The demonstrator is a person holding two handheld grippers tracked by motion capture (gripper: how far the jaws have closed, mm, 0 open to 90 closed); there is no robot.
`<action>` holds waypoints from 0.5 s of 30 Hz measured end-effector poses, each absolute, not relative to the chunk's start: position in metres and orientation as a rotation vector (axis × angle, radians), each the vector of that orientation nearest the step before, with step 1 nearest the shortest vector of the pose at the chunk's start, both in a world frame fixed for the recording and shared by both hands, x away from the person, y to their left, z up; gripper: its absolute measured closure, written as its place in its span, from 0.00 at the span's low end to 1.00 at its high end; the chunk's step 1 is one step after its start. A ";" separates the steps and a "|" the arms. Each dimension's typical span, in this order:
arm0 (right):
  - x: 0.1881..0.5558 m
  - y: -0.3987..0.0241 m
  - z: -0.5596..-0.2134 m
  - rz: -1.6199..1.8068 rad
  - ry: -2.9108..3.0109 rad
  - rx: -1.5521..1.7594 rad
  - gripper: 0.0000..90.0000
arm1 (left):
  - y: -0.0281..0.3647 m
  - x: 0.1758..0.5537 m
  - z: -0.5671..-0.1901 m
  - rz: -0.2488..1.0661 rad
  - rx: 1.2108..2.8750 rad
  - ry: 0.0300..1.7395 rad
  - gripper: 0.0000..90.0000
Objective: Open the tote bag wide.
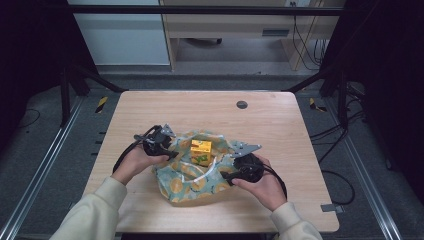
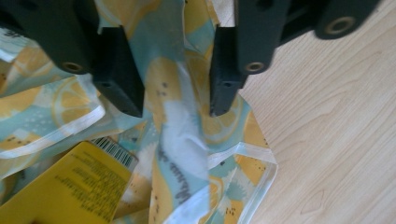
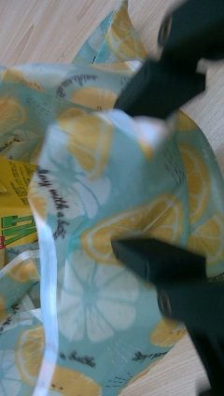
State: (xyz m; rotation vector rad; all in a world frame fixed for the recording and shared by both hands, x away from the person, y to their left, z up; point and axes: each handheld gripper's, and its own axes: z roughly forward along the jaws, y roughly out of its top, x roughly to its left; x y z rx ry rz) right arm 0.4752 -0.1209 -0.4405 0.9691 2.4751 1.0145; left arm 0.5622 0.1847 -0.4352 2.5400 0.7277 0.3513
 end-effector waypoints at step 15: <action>0.456 -0.150 -0.418 1.051 2.429 0.901 0.96 | 0.195 0.567 -0.413 0.503 2.406 0.803 0.99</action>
